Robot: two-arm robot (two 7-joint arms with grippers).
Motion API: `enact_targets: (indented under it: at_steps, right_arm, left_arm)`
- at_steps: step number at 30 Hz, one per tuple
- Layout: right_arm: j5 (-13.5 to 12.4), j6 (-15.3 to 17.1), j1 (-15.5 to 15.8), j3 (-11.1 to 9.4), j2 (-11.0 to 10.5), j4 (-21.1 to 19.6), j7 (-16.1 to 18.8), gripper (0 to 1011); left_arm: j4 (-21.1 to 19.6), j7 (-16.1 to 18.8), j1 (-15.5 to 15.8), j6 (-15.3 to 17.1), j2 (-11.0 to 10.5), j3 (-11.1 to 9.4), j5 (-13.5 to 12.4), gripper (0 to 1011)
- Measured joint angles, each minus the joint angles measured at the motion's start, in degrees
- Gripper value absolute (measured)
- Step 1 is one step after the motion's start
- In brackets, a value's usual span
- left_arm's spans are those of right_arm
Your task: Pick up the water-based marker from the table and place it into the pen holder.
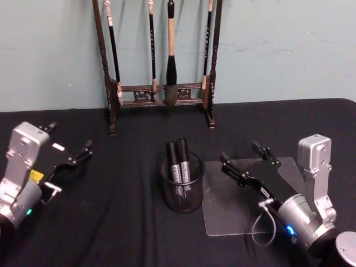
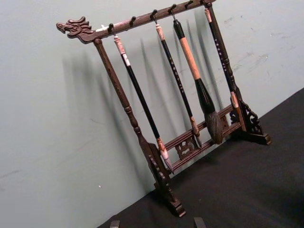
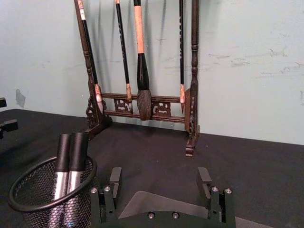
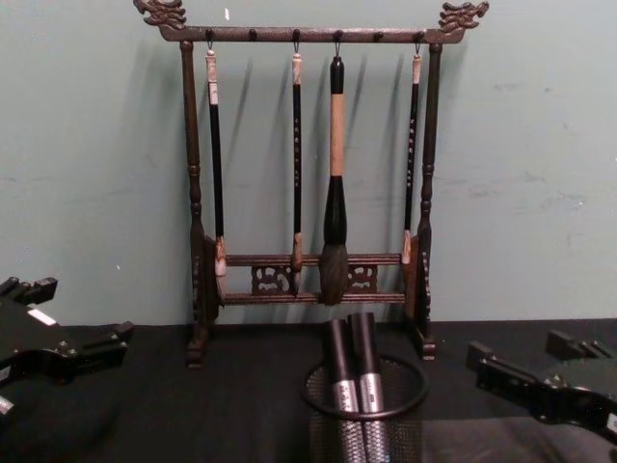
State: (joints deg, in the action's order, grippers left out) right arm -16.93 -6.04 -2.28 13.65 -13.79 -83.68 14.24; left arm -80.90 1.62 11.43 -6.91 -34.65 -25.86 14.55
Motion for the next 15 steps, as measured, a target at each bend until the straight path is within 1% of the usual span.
enact_targets:
  at_steps: [15]
  right_arm:
    - [0.0,0.01,0.0,0.0,0.0,-0.04,-0.02,1002]
  left_arm:
    - [0.0,0.0,0.0,0.0,0.0,0.0,0.0,1009]
